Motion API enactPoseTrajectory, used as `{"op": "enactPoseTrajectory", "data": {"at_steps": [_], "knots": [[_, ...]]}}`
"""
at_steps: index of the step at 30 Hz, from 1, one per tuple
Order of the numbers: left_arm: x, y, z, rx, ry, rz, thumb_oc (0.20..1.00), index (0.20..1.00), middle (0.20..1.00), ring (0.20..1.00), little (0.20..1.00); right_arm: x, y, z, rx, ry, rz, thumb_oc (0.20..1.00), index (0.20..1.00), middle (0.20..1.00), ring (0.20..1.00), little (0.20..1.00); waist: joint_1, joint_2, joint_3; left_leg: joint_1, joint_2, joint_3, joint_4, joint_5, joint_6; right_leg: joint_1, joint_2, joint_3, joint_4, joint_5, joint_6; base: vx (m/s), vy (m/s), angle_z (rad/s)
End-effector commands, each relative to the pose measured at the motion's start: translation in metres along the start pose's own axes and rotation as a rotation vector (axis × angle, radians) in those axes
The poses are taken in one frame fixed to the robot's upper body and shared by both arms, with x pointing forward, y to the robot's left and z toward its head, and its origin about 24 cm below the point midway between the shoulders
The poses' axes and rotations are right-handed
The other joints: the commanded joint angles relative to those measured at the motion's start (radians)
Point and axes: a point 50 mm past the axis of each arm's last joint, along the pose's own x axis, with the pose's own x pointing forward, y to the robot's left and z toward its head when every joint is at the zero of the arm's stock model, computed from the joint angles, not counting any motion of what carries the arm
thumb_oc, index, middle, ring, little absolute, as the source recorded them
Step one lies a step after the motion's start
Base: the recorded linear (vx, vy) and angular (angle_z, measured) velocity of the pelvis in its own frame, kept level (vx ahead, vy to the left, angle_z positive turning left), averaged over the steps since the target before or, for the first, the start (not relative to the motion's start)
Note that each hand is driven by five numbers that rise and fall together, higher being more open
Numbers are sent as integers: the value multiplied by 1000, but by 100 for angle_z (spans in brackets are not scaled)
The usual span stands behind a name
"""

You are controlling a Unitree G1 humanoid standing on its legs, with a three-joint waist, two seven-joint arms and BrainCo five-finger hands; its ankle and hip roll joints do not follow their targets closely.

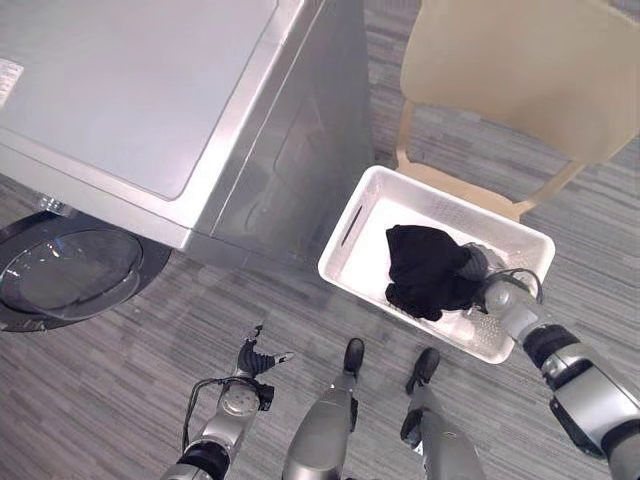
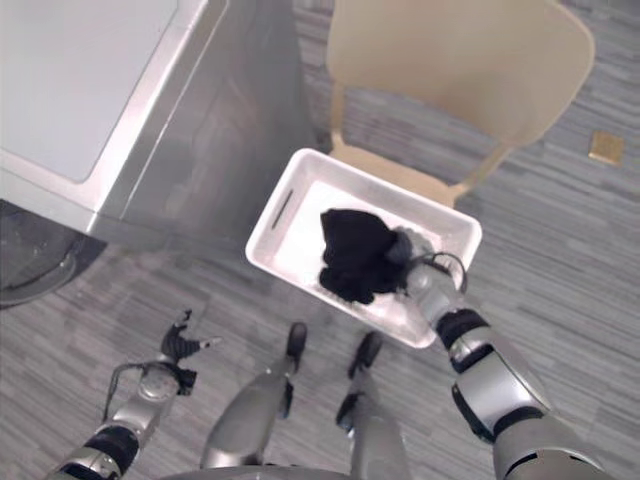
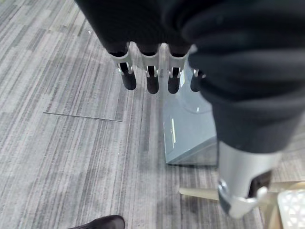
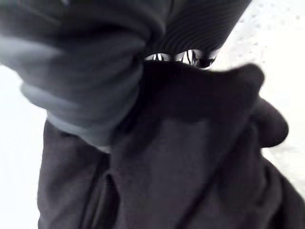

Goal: Grab the laundry basket,head to the washer,open it,put in the laundry and shut it.

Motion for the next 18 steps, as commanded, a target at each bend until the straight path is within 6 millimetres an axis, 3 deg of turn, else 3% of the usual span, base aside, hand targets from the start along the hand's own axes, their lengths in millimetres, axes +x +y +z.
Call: {"op": "enactPoseTrajectory", "data": {"at_steps": [1, 6, 10, 13, 14, 16, 18], "knots": [[-11, 6, -22, -24, 72, 21, 1000, 1000, 1000, 1000, 1000, -9, 7, 24, 274, -124, -18, 200, 200, 200, 200, 200, -11, -48, -59, -8, -32, 30, -71, 39, -13, 64, -41, 46, 143, -228, 115, 71, 2, -3], [-19, 6, -34, -29, 108, 18, 1000, 1000, 1000, 1000, 1000, -28, 9, 46, 469, -271, 3, 200, 200, 200, 200, 200, -35, -63, -94, 62, -31, 44, -67, 8, -1, 130, -42, 56, 135, -238, 121, 79, 15, -12], [-29, 10, -45, -43, 140, 36, 1000, 1000, 1000, 1000, 1000, -61, -9, 74, 632, -503, 23, 200, 200, 200, 200, 200, -75, -74, -156, 164, -29, 68, -69, -27, 16, 201, -46, 73, 163, -252, 133, 67, 57, -27], [-31, 11, -43, -54, 128, 36, 1000, 1000, 1000, 1000, 1000, -75, -12, 77, 668, -563, 43, 200, 200, 200, 200, 200, -86, -74, -173, 200, -25, 68, -65, -31, 21, 212, -43, 101, 223, -268, 132, -17, 20, -25], [-29, 13, -38, -55, 109, 41, 1000, 1000, 1000, 1000, 1000, -78, -16, 78, 674, -586, 33, 200, 200, 200, 200, 200, -92, -77, -170, 200, -25, 55, -57, -27, 21, 209, -29, 138, 262, -283, 130, -199, -81, -14], [-25, 23, -19, -95, 27, 67, 1000, 1000, 1000, 1000, 1000, -83, -22, 75, 662, -599, -7, 200, 200, 200, 200, 200, -99, -81, -173, 152, -20, 0, -19, 3, 17, 200, 26, 270, 392, -298, 125, -408, -206, 47], [-25, 27, -10, -103, -17, 81, 1000, 1000, 1000, 1000, 1000, -84, -24, 75, 650, -598, -23, 200, 200, 200, 200, 200, -89, -90, -180, 115, -18, -28, -27, 39, -2, 237, 41, 315, 363, -336, 105, -391, -297, 146]]}}
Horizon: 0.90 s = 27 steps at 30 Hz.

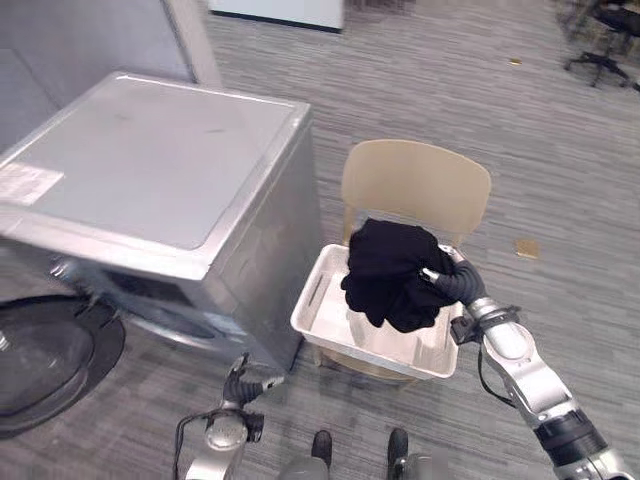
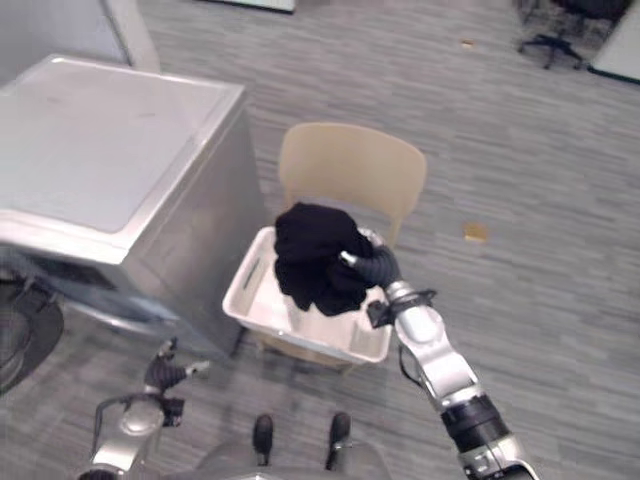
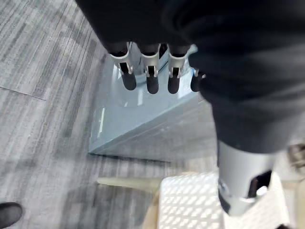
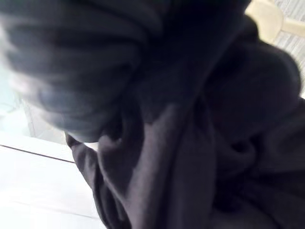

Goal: Grab the laundry basket,head to the washer,open it,put in the laundry and shut it.

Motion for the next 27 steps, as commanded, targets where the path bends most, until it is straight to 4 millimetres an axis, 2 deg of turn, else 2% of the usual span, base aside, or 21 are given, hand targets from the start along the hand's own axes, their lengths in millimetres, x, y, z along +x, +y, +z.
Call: {"op": "enactPoseTrajectory", "data": {"at_steps": [1, 2, 3, 4, 5, 6, 8, 9, 10, 12, 14, 16, 17, 23, 24, 26, 27], "knots": [[3, 21, 14, 24, -68, 48, 1000, 1000, 1000, 1000, 1000, 22, -6, 40, 24, -209, -40, 200, 200, 200, 200, 200, 49, -34, -10, -117, -34, -24, -79, 94, -58, 262, 0, -30, -324, -106, -7, -463, -359, 129], [3, 21, 20, 26, -98, 40, 1000, 1000, 1000, 1000, 1000, 24, -5, 41, 49, -217, -49, 200, 200, 200, 200, 200, 63, -27, -7, -154, -25, -24, -85, 131, -80, 268, 9, -44, -372, -114, -20, -650, -407, 83], [3, 17, 35, 22, -160, 27, 1000, 1000, 1000, 1000, 1000, 26, -6, 42, 61, -219, -51, 200, 200, 200, 200, 200, 68, -6, 9, -205, -12, -34, -105, 184, -117, 253, 35, -62, -412, -100, -30, -576, -253, 42], [4, 12, 44, 23, -193, 10, 1000, 1000, 1000, 1000, 1000, 27, -7, 41, 60, -211, -52, 200, 200, 200, 200, 200, 57, 3, 23, -215, -8, -16, -116, 184, -120, 240, 37, -78, -419, -86, -33, -430, -165, 73], [4, 12, 44, 23, -193, 10, 1000, 1000, 1000, 1000, 1000, 27, -7, 41, 60, -211, -52, 200, 200, 200, 200, 200, 56, 3, 23, -215, -8, -17, -116, 184, -120, 241, 37, -78, -419, -86, -33, -388, -32, 89], [4, 3, 57, 49, -253, -32, 1000, 1000, 1000, 1000, 1000, 27, -7, 37, 61, -191, -45, 200, 200, 200, 200, 200, 31, -3, 36, -211, 6, 55, -91, 140, -96, 226, 13, -123, -435, -55, -26, -347, -12, 95], [3, -4, 73, 104, -332, -68, 1000, 1000, 1000, 1000, 1000, 26, -5, 37, 60, -189, -26, 200, 200, 200, 200, 200, 5, -17, 35, -181, 22, 93, -20, 89, -81, 213, -15, -166, -456, -19, -20, -414, 6, 89], [2, -26, 107, 202, -483, -150, 1000, 1000, 1000, 1000, 1000, 22, -1, 37, 69, -188, 9, 200, 200, 200, 200, 200, -63, -40, -3, -41, 72, 194, 10, -13, -77, 193, -54, -256, -489, 16, -14, -278, 29, 119], [2, -26, 107, 202, -484, -150, 1000, 1000, 1000, 1000, 1000, 22, -1, 37, 69, -188, 9, 200, 200, 200, 200, 200, -63, -40, -4, -41, 72, 193, 10, -12, -77, 193, -54, -256, -489, 16, -14, -148, 77, 165], [1, -45, 122, 244, -548, -199, 1000, 1000, 1000, 1000, 1000, 25, 6, 37, 105, -188, 26, 200, 200, 200, 200, 200, -84, -27, -39, 3, 73, 218, -81, 4, -79, 205, -47, -274, -516, 25, -1, 75, 108, 139], [0, -59, 139, 286, -621, -234, 1000, 1000, 1000, 1000, 1000, 29, 11, 38, 136, -191, 35, 200, 200, 200, 200, 200, -96, -29, -61, 25, 63, 213, -144, 12, -81, 216, -46, -283, -530, 36, 4, 50, 100, 11], [-4, -72, 153, 309, -687, -275, 1000, 1000, 1000, 1000, 1000, 31, 16, 41, 145, -199, 47, 200, 200, 200, 200, 200, -103, -36, -72, 25, 54, 200, -144, 3, -81, 222, -46, -291, -536, 42, 6, 26, 103, -8], [-10, -86, 169, 327, -759, -309, 1000, 1000, 1000, 1000, 1000, 34, 26, 46, 168, -218, 80, 200, 200, 200, 200, 200, -109, -44, -82, 33, 50, 193, -144, 0, -78, 228, -47, -284, -539, 47, 10, 39, 118, 23], [-13, -112, 201, 399, -875, -346, 1000, 1000, 1000, 1000, 1000, 50, 65, 70, 303, -276, 182, 200, 200, 200, 200, 200, -113, -61, -91, 51, 40, 199, -144, -18, -63, 231, -52, -247, -544, 67, 24, 2, 83, -5], [-12, -119, 204, 420, -880, -345, 862, 862, 862, 862, 862, 51, 78, 75, 366, -284, 223, 200, 200, 200, 200, 200, -114, -65, -95, 56, 37, 205, -144, -22, -60, 232, -54, -235, -545, 71, 27, 10, 81, -16], [-9, -121, 206, 430, -876, -331, 200, 200, 200, 200, 200, 50, 90, 77, 436, -275, 265, 200, 200, 200, 200, 200, -114, -67, -99, 62, 35, 210, -144, -26, -57, 234, -57, -226, -546, 73, 30, 9, 61, -18], [-8, -122, 207, 431, -875, -323, 200, 200, 200, 200, 200, 49, 97, 79, 480, -271, 293, 200, 200, 200, 200, 200, -113, -67, -101, 64, 33, 211, -144, -27, -55, 235, -59, -223, -544, 74, 31, -2, 52, -14]]}}
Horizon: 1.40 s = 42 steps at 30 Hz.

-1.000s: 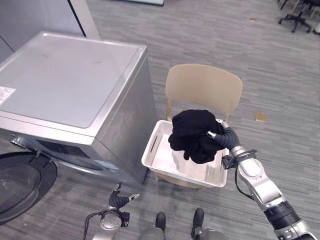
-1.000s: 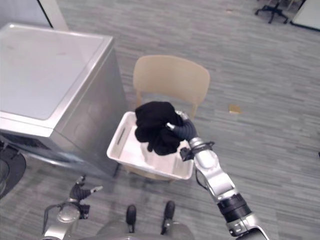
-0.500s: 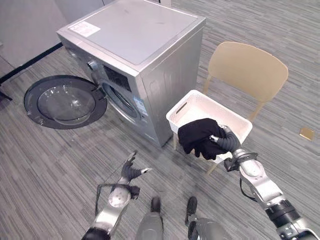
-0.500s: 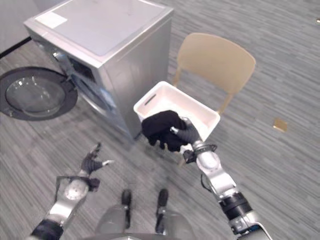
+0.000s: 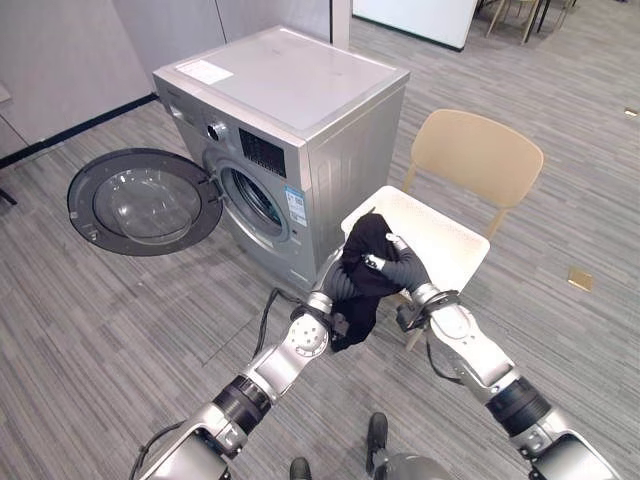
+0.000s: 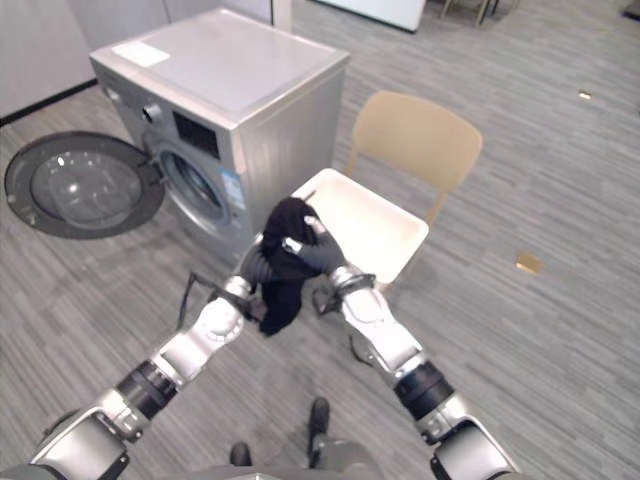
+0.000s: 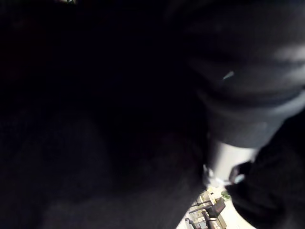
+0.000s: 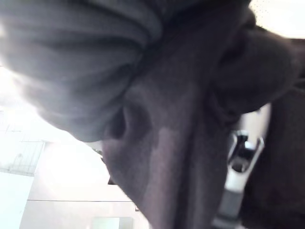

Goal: Grab the laundry basket,head to the washer,open it,put in the laundry and shut it.

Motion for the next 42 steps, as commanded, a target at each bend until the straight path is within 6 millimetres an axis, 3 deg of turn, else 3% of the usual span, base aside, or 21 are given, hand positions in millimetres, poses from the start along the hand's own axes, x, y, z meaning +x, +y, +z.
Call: {"op": "enactPoseTrajectory", "data": {"at_steps": [1, 2, 7, 8, 12, 13, 14, 15, 16, 18, 19, 20, 21, 23, 26, 31, 32, 35, 37, 38, 42], "knots": [[14, -11, 21, 46, -99, -12, 200, 200, 200, 200, 200, 14, 35, 38, 189, -199, 151, 749, 749, 749, 749, 749, 2, -29, -43, -88, -11, -24, 2, -7, -3, 170, -57, 14, 9, -210, 110, -10, 50, -9], [13, -6, 18, 37, -91, 11, 200, 200, 200, 200, 200, 12, 41, 35, 217, -187, 186, 1000, 1000, 1000, 1000, 1000, 2, -29, -46, -85, -12, -22, 2, -8, -2, 171, -59, 17, 9, -208, 111, -11, 33, -2], [-1, 13, 2, -26, -31, 107, 200, 200, 200, 200, 200, 3, 28, 37, 129, -197, 176, 1000, 1000, 1000, 1000, 1000, 2, -29, -59, -73, -11, -14, 2, -10, -1, 181, -61, 27, 7, -203, 113, -1, 14, -4], [-18, 24, -14, -52, 27, 159, 200, 200, 200, 200, 200, -8, 1, 41, -64, -220, 91, 1000, 1000, 1000, 1000, 1000, 0, -26, -63, -70, -11, -13, 2, -10, 0, 183, -61, 28, 5, -202, 114, 0, 0, 0], [-49, 34, -45, -92, 157, 212, 200, 200, 200, 200, 200, -40, -36, 23, -251, -125, -36, 1000, 1000, 1000, 1000, 1000, -6, -17, -66, -68, -13, -14, 2, -8, 1, 187, -62, 29, 5, -203, 115, 5, -3, -5], [-50, 34, -45, -93, 158, 210, 200, 200, 200, 200, 200, -41, -36, 23, -251, -123, -36, 1000, 1000, 1000, 1000, 1000, -6, -17, -68, -68, -13, -14, 2, -8, 1, 187, -62, 28, 5, -203, 115, 4, -6, -6], [-72, 38, -65, -128, 252, 231, 200, 200, 200, 200, 200, -65, -58, 3, -310, -3, -112, 1000, 1000, 1000, 1000, 1000, -9, -13, -66, -67, -13, -16, 2, -6, 1, 189, -63, 27, 7, -205, 115, 4, -7, -4], [-73, 37, -65, -130, 254, 229, 200, 200, 200, 200, 200, -66, -58, 2, -310, -1, -112, 1000, 1000, 1000, 1000, 1000, -9, -13, -68, -67, -13, -16, 2, -6, 1, 190, -63, 26, 7, -205, 115, 0, 0, 0], [-97, 37, -86, -194, 360, 245, 200, 200, 200, 200, 200, -92, -75, -19, -369, 132, -174, 1000, 1000, 1000, 1000, 1000, -11, -8, -66, -65, -16, -19, 2, -4, 1, 191, -64, 23, 10, -207, 115, 0, 0, 0], [-108, 36, -95, -222, 411, 252, 200, 200, 200, 200, 200, -105, -82, -31, -380, 206, -204, 1000, 1000, 1000, 1000, 1000, -12, -7, -64, -64, -17, -21, 2, -4, 1, 192, -63, 21, 11, -209, 114, 0, 0, 0], [-134, 35, -115, -293, 526, 292, 200, 200, 200, 200, 200, -136, -97, -57, -420, 376, -267, 1000, 1000, 1000, 1000, 1000, -12, -3, -58, -56, -19, -25, 2, -6, 1, 201, -62, 17, 15, -217, 113, 21, -34, 2], [-148, 36, -124, -314, 581, 320, 200, 200, 200, 200, 200, -151, -102, -70, -417, 460, -304, 1000, 1000, 1000, 1000, 1000, -13, -1, -56, -54, -19, -27, 2, -6, 2, 202, -62, 18, 17, -219, 112, 0, 0, 0], [-148, 36, -124, -314, 581, 320, 200, 200, 200, 200, 200, -151, -102, -70, -417, 459, -304, 1000, 1000, 1000, 1000, 1000, -14, -1, -58, -57, -19, -27, 2, -3, 2, 199, -61, 18, 16, -217, 112, 0, 0, 0], [-175, 38, -143, -360, 698, 373, 200, 200, 200, 200, 200, -181, -112, -95, -427, 623, -350, 1000, 1000, 1000, 1000, 1000, -13, 4, -52, -53, -19, -31, 2, -1, 3, 203, -60, 17, 20, -224, 107, -1, -17, 0], [-198, 36, -157, -398, 803, 427, 200, 200, 200, 200, 200, -200, -113, -116, -397, 743, -375, 1000, 1000, 1000, 1000, 1000, -9, 7, -42, -43, -19, -35, 2, -1, 5, 210, -55, 20, 26, -236, 101, 4, -18, 3], [-211, 35, -166, -442, 874, 504, 200, 200, 200, 200, 200, -201, -110, -131, -379, 803, -380, 1000, 1000, 1000, 1000, 1000, 12, 6, 5, -65, -17, -55, 37, 11, 6, 202, -53, 19, 45, -249, 88, -68, -42, 5], [-206, 38, -166, -448, 864, 523, 200, 200, 200, 200, 200, -198, -111, -133, -377, 802, -392, 1000, 1000, 1000, 1000, 1000, 25, -2, 48, -137, -12, -66, 122, 5, -2, 181, -60, 0, 64, -256, 78, -183, -59, 21], [-197, 40, -165, -447, 841, 527, 200, 200, 200, 200, 200, -193, -110, -132, -383, 790, -395, 1000, 1000, 1000, 1000, 1000, 33, -8, 77, -220, 0, -55, 204, 5, -16, 170, -71, -52, 71, -269, 67, -147, -57, 55], [-193, 38, -163, -456, 831, 526, 200, 200, 200, 200, 200, -194, -109, -135, -400, 813, -388, 1000, 1000, 1000, 1000, 1000, 43, -5, 84, -247, 42, 27, 206, 27, -23, 186, -83, -127, 61, -282, 64, 36, -6, 57], [-193, 36, -164, -459, 836, 523, 200, 200, 200, 200, 200, -193, -109, -136, -404, 819, -382, 1000, 1000, 1000, 1000, 1000, 49, -7, 80, -245, 55, 38, 192, 21, -32, 205, -85, -138, 55, -299, 71, 176, 42, 134], [-193, 30, -166, -454, 863, 504, 200, 200, 200, 200, 200, -195, -105, -140, -410, 838, -385, 1000, 1000, 1000, 1000, 1000, 55, -10, 74, -289, 129, 82, 63, 88, -51, 255, -121, -230, 62, -327, 88, 219, 138, 117]]}}
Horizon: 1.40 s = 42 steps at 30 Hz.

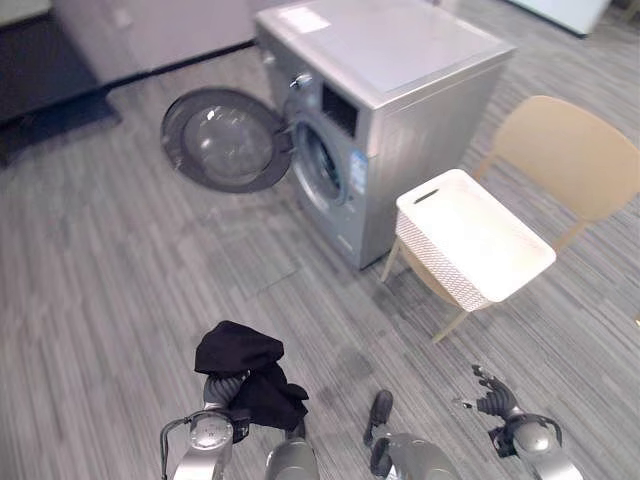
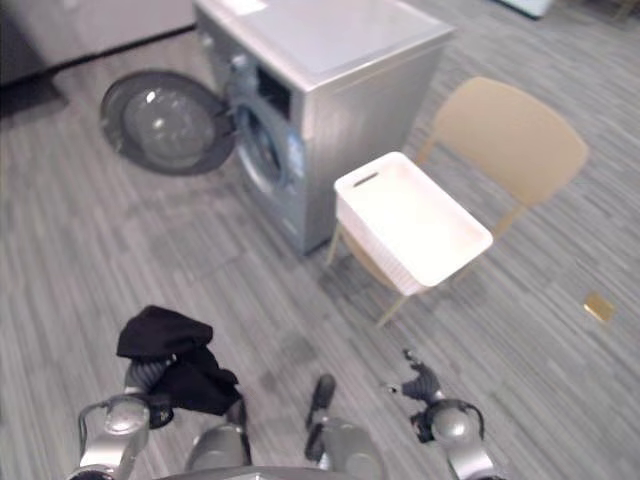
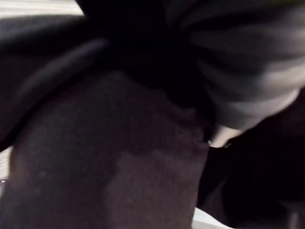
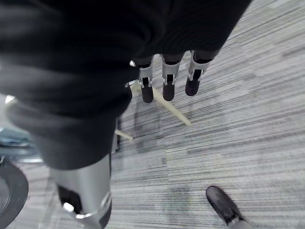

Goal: Grab the laundry basket,head to the washer,open it,put in the laundry and shut it.

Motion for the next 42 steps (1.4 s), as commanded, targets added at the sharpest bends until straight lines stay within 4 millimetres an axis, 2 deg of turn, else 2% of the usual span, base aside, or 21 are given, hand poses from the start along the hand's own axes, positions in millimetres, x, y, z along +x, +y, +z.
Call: {"op": "enactPoseTrajectory", "data": {"at_steps": [1, 3, 7, 8, 9, 10, 14, 16, 17, 19, 22, 24, 26, 28, 30, 32, 35, 37, 39, 41, 42], "knots": [[3, 25, 10, 11, -57, 76, 200, 200, 200, 200, 200, -10, 4, -11, -3, 16, -27, 1000, 1000, 1000, 1000, 1000, -8, -56, -63, -118, -26, 43, -15, 112, 8, 312, -111, -12, -82, -170, 157, 246, 234, 117], [3, 26, 12, 9, -62, 79, 200, 200, 200, 200, 200, -9, 5, -10, -2, 17, -29, 1000, 1000, 1000, 1000, 1000, -9, -50, -67, -134, 19, 97, -37, 141, -5, 346, -134, -37, -85, -174, 175, 325, 330, 132], [1, 27, 10, 26, -58, 74, 200, 200, 200, 200, 200, -7, 10, -8, -10, 15, -15, 1000, 1000, 1000, 1000, 1000, -6, -47, -84, -142, 12, 99, 9, 164, -10, 390, -162, -42, -84, -173, 196, 372, 309, 48], [2, 29, 10, 35, -57, 77, 200, 200, 200, 200, 200, -4, 16, -3, -3, 2, 0, 1000, 1000, 1000, 1000, 1000, 6, -65, -88, -161, -17, 84, 70, 129, 7, 402, -204, -33, -68, -156, 208, 278, 227, 11], [2, 29, 10, 35, -58, 78, 200, 200, 200, 200, 200, -4, 16, -3, -2, 2, 0, 1000, 1000, 1000, 1000, 1000, 7, -67, -88, -163, -18, 85, 74, 125, 8, 400, -206, -32, -66, -157, 210, 438, 420, -9], [4, 33, 17, 57, -77, 82, 200, 200, 200, 200, 200, -1, 20, 4, 1, -14, 14, 1000, 1000, 1000, 1000, 1000, 14, -86, -82, -160, -55, 89, 100, 80, 38, 370, -264, -10, 11, -94, 219, 168, 211, -41], [9, 37, 32, 107, -126, 77, 200, 200, 200, 200, 200, 4, 25, 18, 12, -61, 23, 1000, 1000, 1000, 1000, 1000, 14, -104, -68, -128, -104, 102, 94, 21, 83, 289, -312, 32, 147, -22, 220, 252, 297, -41], [10, 30, 38, 122, -145, 42, 200, 200, 200, 200, 200, 4, 30, 21, 35, -71, 33, 1000, 1000, 1000, 1000, 1000, -22, -91, -40, -44, -147, 80, 49, -11, 112, 149, -221, 160, 266, -55, 189, 276, 250, -4], [10, 30, 38, 121, -145, 41, 200, 200, 200, 200, 200, 4, 30, 22, 34, -71, 32, 1000, 1000, 1000, 1000, 1000, -20, -91, -40, -42, -147, 83, 45, -11, 112, 145, -222, 163, 274, -60, 188, 250, 179, 5], [11, 26, 38, 119, -139, 30, 200, 200, 200, 200, 200, 6, 31, 22, 33, -66, 36, 1000, 1000, 1000, 1000, 1000, -41, -70, -15, 28, -165, 75, 6, -31, 120, 68, -162, 170, 250, -106, 178, 266, 126, 13], [12, 20, 37, 117, -136, 9, 200, 200, 200, 200, 200, 7, 31, 23, 37, -67, 35, 1000, 1000, 1000, 1000, 1000, -54, -68, -3, 72, -176, 64, -11, -54, 125, 19, -133, 164, 197, -81, 186, 215, 2, 10], [13, 11, 36, 104, -126, -18, 200, 200, 200, 200, 200, 5, 32, 15, 44, -35, 36, 1000, 1000, 1000, 1000, 1000, -86, -84, 12, 109, -208, 39, -14, -67, 128, -56, -82, 178, 48, 8, 207, 298, -88, 21], [13, 6, 36, 107, -129, -33, 200, 200, 200, 200, 200, 3, 33, 8, 46, -11, 42, 1000, 1000, 1000, 1000, 1000, -101, -87, 12, 134, -218, 16, -7, -92, 124, -71, -80, 162, -14, 39, 219, 362, -137, 44], [10, -1, 33, 128, -133, -73, 200, 200, 200, 200, 200, -3, 34, -6, 41, 32, 49, 1000, 1000, 1000, 1000, 1000, -126, -94, -18, 165, -232, -14, 43, -152, 117, -29, -63, 213, -34, 34, 194, 369, -183, 47], [6, -6, 28, 123, -122, -98, 200, 200, 200, 200, 200, -6, 29, -16, 22, 65, 42, 1000, 1000, 1000, 1000, 1000, -135, -88, -39, 177, -207, -8, 112, -185, 98, 12, -61, 197, -39, 29, 179, 281, -151, 80], [5, -8, 25, 123, -110, -107, 200, 200, 200, 200, 200, -7, 28, -18, 16, 72, 39, 1000, 1000, 1000, 1000, 1000, -138, -88, -45, 169, -185, 3, 168, -183, 83, 37, -58, 192, -50, 25, 169, 232, -156, 46], [3, -11, 17, 111, -83, -112, 200, 200, 200, 200, 200, -8, 21, -23, -4, 90, 25, 1000, 1000, 1000, 1000, 1000, -128, -89, -57, 136, -137, -6, 297, -111, 58, 105, -28, 200, -83, 0, 139, 246, -161, -19], [3, -14, 16, 97, -77, -116, 200, 200, 200, 200, 200, -6, 18, -21, -15, 87, 21, 1000, 1000, 1000, 1000, 1000, -112, -105, -59, 70, -175, -78, 319, -110, 70, 131, -22, 226, -102, -11, 130, 243, -108, -46], [3, -16, 18, 86, -81, -122, 200, 200, 200, 200, 200, -4, 13, -17, -20, 72, 11, 1000, 1000, 1000, 1000, 1000, -89, -122, -50, 23, -235, -181, 266, -150, 76, 162, -7, 278, -123, -21, 130, 259, -91, -68], [4, -16, 20, 87, -87, -121, 200, 200, 200, 200, 200, -3, 11, -18, -20, 74, 3, 1000, 1000, 1000, 1000, 1000, -82, -127, -50, -12, -270, -252, 230, -122, 73, 169, 7, 311, -124, -27, 126, 140, -52, -71], [5, -16, 20, 87, -87, -121, 200, 200, 200, 200, 200, -3, 11, -18, -20, 75, 3, 1000, 1000, 1000, 1000, 1000, -81, -127, -49, -10, -270, -252, 229, -122, 73, 170, 7, 311, -124, -28, 126, 95, -44, -47]]}}
